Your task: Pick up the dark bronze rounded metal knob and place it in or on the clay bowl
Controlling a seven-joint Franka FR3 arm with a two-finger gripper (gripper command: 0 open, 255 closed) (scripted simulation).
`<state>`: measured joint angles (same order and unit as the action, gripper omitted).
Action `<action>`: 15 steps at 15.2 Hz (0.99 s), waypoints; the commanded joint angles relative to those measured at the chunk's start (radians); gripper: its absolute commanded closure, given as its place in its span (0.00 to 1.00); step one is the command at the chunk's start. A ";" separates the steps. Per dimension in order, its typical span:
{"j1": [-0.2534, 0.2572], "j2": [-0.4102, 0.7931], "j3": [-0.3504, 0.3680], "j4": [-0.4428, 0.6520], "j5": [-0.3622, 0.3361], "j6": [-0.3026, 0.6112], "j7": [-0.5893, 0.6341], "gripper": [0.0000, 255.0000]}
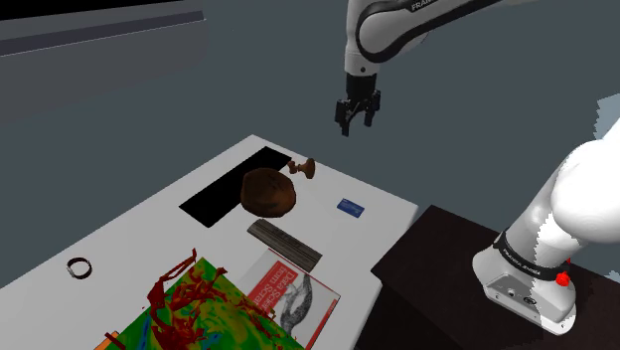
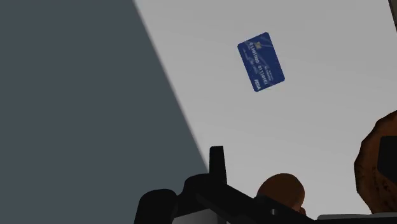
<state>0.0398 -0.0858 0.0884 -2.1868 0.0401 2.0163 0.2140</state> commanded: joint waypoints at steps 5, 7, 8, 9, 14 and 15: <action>0.014 0.235 0.014 0.161 -0.030 0.069 0.044 0.00; 0.020 0.315 0.015 0.227 -0.042 0.080 0.057 0.00; 0.024 0.355 0.015 0.262 -0.048 0.084 0.063 0.00; 0.027 0.395 0.015 0.299 -0.053 0.087 0.068 0.00; 0.049 0.601 0.009 0.509 -0.078 0.078 0.092 0.00; 0.054 0.644 0.007 0.557 -0.082 0.071 0.095 0.00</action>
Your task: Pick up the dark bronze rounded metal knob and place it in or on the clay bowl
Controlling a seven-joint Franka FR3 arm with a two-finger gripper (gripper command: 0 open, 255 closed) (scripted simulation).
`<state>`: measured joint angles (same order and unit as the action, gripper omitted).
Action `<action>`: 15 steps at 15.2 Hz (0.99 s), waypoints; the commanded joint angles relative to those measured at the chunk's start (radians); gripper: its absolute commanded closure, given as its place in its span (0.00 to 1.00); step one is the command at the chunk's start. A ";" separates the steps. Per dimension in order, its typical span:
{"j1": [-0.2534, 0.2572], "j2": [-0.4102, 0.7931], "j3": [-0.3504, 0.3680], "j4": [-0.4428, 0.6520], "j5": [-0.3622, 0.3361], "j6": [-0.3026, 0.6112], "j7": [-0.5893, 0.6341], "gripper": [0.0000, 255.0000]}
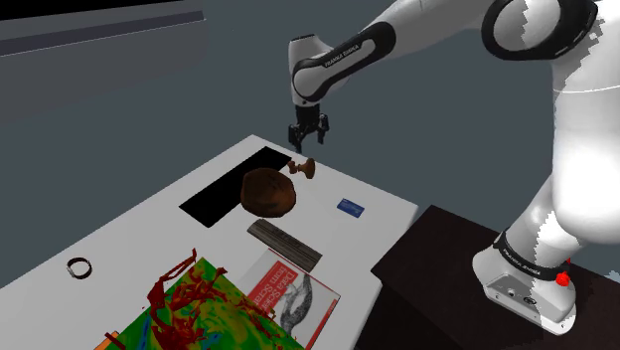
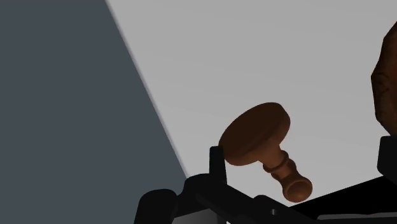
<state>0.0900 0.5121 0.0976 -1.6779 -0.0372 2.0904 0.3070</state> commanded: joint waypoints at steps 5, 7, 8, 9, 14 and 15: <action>0.028 0.277 -0.012 0.334 -0.021 -0.063 0.015 0.00; 0.038 0.374 -0.016 0.468 -0.025 -0.101 0.017 0.00; 0.038 0.379 -0.016 0.463 -0.026 -0.091 0.017 0.00; 0.038 0.385 -0.017 0.458 -0.026 -0.081 0.017 0.00; 0.039 0.414 -0.018 0.440 -0.028 -0.033 0.018 0.00; 0.039 0.417 -0.018 0.438 -0.028 -0.028 0.019 0.00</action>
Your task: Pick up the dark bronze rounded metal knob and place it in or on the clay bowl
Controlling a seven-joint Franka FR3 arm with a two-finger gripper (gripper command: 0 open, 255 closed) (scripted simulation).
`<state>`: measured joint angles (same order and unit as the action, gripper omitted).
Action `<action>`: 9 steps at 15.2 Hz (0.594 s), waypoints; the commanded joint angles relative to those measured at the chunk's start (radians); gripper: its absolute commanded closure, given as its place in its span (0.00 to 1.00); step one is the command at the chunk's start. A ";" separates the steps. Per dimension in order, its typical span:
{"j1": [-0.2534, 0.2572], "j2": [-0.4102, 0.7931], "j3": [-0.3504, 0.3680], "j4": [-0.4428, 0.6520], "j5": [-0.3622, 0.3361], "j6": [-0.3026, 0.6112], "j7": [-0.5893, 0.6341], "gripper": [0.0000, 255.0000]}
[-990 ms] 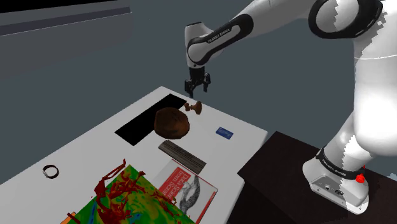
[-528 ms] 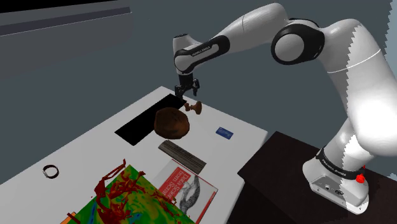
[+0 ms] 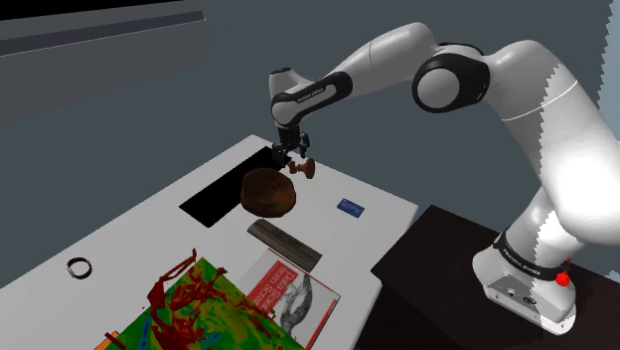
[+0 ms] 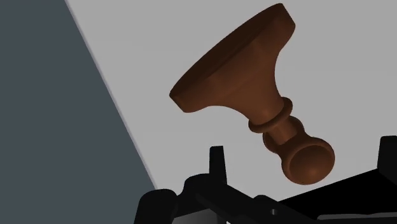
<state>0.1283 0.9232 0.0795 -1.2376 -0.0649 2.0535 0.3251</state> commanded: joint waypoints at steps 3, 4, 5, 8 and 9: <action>0.000 0.006 0.000 -0.002 0.000 0.009 0.000 0.00; 0.000 0.006 0.000 -0.002 0.000 0.009 0.000 0.00; 0.000 0.006 0.000 -0.002 0.000 0.009 0.000 0.00; 0.000 0.006 0.000 -0.002 0.000 0.009 0.000 1.00; 0.000 0.006 0.000 -0.002 0.000 0.009 0.000 1.00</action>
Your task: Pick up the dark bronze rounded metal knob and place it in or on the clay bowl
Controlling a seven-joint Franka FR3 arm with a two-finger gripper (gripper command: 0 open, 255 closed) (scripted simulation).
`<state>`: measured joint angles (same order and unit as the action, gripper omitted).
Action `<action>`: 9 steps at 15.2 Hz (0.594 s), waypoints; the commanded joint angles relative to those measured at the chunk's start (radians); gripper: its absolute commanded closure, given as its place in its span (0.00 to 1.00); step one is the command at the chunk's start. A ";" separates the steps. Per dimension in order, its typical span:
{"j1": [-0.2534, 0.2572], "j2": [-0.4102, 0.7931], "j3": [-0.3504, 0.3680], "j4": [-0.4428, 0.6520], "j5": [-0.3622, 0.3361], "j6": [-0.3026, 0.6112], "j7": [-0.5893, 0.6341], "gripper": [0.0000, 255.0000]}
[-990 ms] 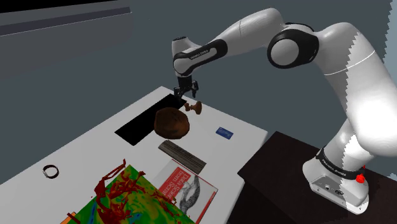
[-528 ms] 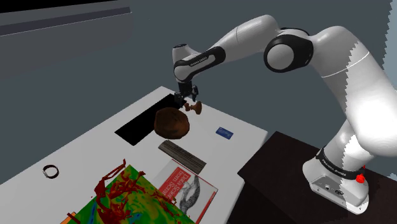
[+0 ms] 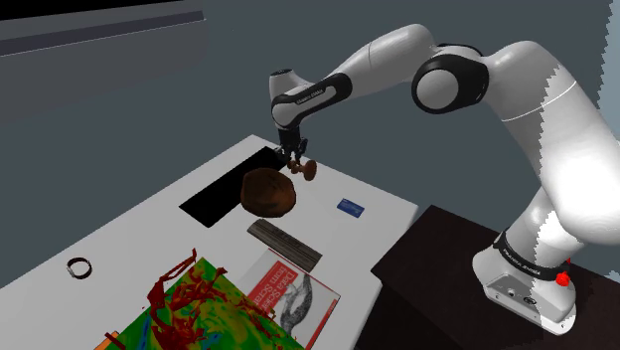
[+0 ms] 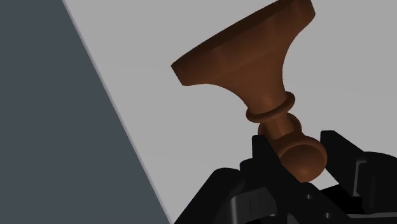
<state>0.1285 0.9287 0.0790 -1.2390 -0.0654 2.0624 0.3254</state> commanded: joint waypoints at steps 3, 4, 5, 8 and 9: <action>0.000 0.001 0.000 0.000 0.000 0.000 0.000 1.00; 0.000 0.001 0.000 0.000 0.000 0.000 0.000 1.00; 0.000 0.001 0.000 -0.001 0.000 0.000 0.000 1.00; 0.000 0.001 0.000 -0.001 0.000 0.000 0.000 1.00; 0.000 -0.008 0.001 -0.002 0.001 -0.007 0.000 1.00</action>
<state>0.1281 0.9238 0.0792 -1.2432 -0.0653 2.0604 0.3253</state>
